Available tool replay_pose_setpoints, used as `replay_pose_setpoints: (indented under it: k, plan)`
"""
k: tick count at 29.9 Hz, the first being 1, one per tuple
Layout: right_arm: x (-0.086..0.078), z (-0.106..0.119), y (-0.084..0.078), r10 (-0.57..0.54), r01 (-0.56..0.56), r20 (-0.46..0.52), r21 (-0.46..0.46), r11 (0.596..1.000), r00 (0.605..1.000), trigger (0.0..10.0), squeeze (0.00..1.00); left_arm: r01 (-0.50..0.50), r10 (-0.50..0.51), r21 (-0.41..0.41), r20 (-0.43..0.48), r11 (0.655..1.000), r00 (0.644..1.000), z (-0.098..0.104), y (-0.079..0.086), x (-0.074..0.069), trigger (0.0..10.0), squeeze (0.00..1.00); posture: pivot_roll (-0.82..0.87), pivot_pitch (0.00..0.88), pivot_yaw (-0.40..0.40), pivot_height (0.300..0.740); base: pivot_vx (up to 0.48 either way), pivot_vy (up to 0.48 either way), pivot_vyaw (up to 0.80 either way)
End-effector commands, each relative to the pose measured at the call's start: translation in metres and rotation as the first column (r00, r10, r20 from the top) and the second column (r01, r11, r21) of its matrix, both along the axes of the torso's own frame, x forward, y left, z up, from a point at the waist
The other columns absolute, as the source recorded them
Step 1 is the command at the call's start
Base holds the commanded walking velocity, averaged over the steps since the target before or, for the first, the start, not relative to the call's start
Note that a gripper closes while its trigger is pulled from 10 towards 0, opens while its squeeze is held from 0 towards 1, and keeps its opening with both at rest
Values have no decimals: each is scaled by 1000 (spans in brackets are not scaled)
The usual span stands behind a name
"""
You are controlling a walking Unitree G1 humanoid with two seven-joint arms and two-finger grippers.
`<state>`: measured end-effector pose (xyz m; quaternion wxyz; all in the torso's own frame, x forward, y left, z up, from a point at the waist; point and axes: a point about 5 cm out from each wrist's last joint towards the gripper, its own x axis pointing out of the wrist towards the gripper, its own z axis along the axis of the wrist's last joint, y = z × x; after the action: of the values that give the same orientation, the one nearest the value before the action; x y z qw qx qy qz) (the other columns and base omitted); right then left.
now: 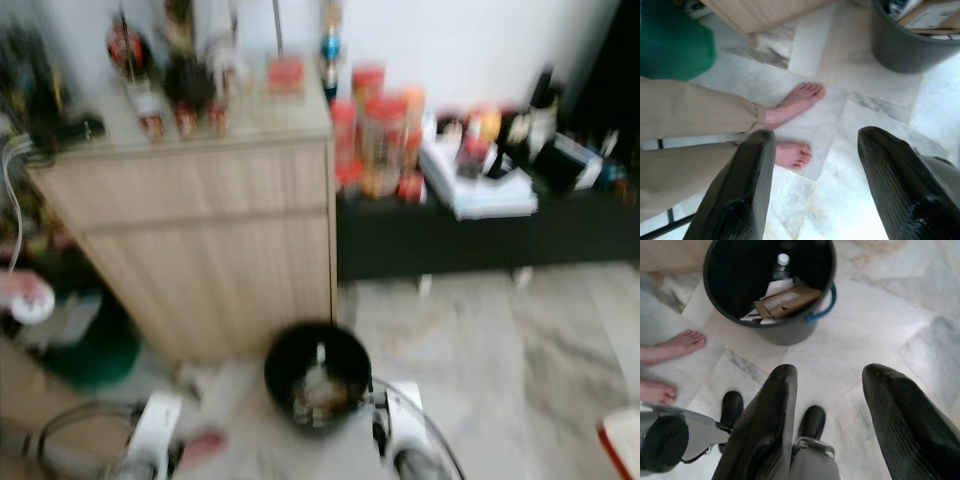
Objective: Picking trash to rubbish bin
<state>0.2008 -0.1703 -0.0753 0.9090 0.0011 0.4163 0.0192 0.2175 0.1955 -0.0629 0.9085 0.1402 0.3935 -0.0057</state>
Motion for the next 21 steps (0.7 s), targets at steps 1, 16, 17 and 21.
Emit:
replay_pose_setpoints:
  k: [1,16,17,21]
  plan:
    - [1,1,-3,-15,15,4,-2,1000,1000,10000,0,-5,5,-8,10,1000,1000,2,-1,3,10000,0,50,51,9,740,-270,0,0]
    - [-2,-1,-2,-18,18,-3,0,1000,1000,10000,0,-6,6,-9,6,1000,1000,1,0,2,10000,0,54,49,12,740,-268,0,0]
    - [-2,-1,-2,-19,19,-3,0,1000,1000,10000,0,-6,6,-8,5,1000,1000,1,0,2,10000,0,54,49,12,740,-270,0,0]
    - [-2,-1,-2,-19,19,-3,0,1000,1000,10000,0,-6,6,-8,5,1000,1000,1,0,2,10000,0,54,49,12,740,-270,0,0]
